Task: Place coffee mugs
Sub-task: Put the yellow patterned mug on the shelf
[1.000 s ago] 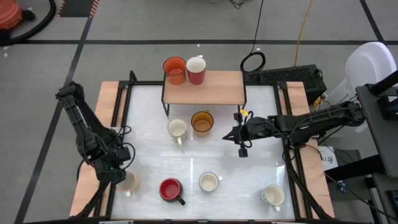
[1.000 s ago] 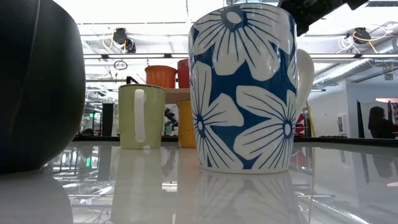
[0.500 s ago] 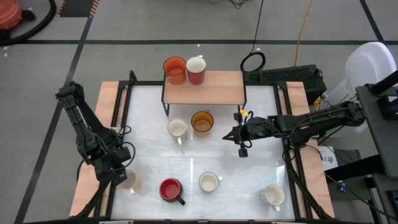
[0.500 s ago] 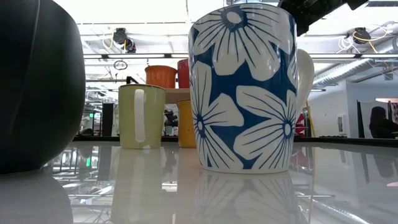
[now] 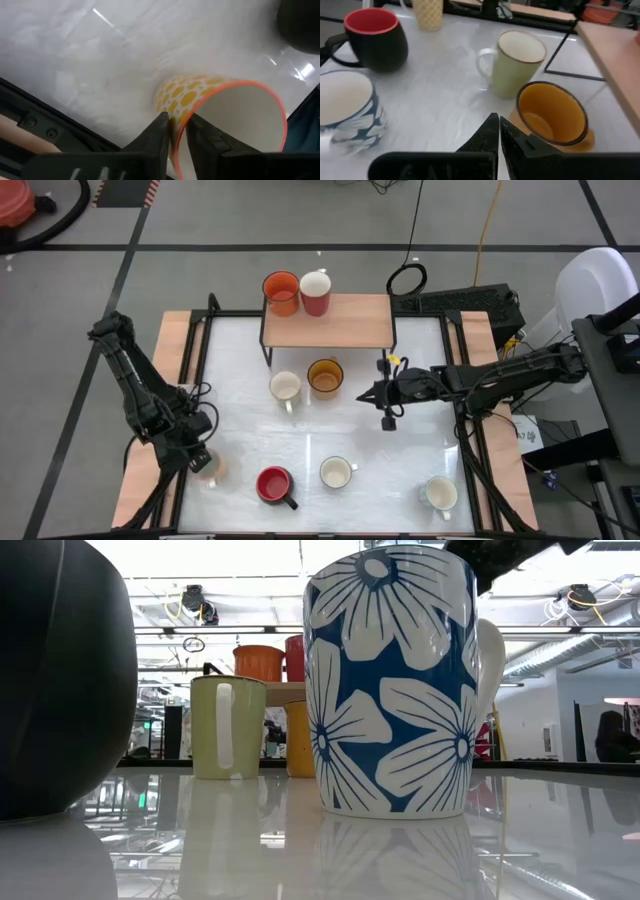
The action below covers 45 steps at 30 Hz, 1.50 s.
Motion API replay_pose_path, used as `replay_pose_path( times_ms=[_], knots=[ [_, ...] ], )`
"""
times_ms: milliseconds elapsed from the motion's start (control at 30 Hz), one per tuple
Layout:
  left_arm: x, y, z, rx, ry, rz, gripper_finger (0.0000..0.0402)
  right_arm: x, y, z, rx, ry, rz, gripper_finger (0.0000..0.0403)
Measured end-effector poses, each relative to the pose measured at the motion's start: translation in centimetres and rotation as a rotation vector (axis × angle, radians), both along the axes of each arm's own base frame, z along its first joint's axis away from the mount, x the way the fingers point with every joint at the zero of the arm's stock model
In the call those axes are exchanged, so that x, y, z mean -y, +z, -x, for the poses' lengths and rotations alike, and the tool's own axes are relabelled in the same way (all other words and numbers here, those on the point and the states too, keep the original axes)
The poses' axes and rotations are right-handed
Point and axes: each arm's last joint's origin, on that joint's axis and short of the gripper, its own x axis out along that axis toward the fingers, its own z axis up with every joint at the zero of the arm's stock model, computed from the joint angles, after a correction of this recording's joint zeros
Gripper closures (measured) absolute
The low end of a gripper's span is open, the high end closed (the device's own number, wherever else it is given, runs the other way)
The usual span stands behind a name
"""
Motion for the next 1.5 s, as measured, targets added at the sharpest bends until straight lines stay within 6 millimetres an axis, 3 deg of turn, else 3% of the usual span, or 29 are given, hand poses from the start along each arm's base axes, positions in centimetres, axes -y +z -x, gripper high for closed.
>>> replay_pose_path(
  times_ms=[133,367,500,700,933,1233,1500],
  knots=[
    [-0.2,0.0,-0.1,0.018,-0.064,-0.031,0.0385,0.1,0.1,-0.1,0.016,-0.018,0.008,0.0403],
    [-0.7,0.0,-0.2,0.020,-0.067,-0.081,0.0387,0.1,0.1,-0.1,0.016,-0.015,0.015,0.0403],
    [-1.6,0.6,0.0,0.019,0.019,-0.176,0.0387,0.1,0.2,-0.1,0.029,-0.016,0.018,0.0403],
    [-2.7,3.8,0.2,0.077,0.092,-0.247,0.0387,0.1,0.9,-0.4,0.109,-0.080,-0.015,0.0403],
    [-4.1,8.2,0.3,0.294,0.155,-0.389,0.0387,0.4,0.6,-0.8,0.167,-0.453,0.083,0.0403],
    [-5.3,9.3,-0.5,0.497,0.239,-0.603,0.0387,-2.8,-0.2,-4.9,0.392,-0.268,0.191,0.0391],
    [-5.3,9.2,-2.6,0.577,0.322,-0.741,0.0387,-4.6,-1.1,-8.7,0.469,-0.221,0.291,0.0315]
  ],
)
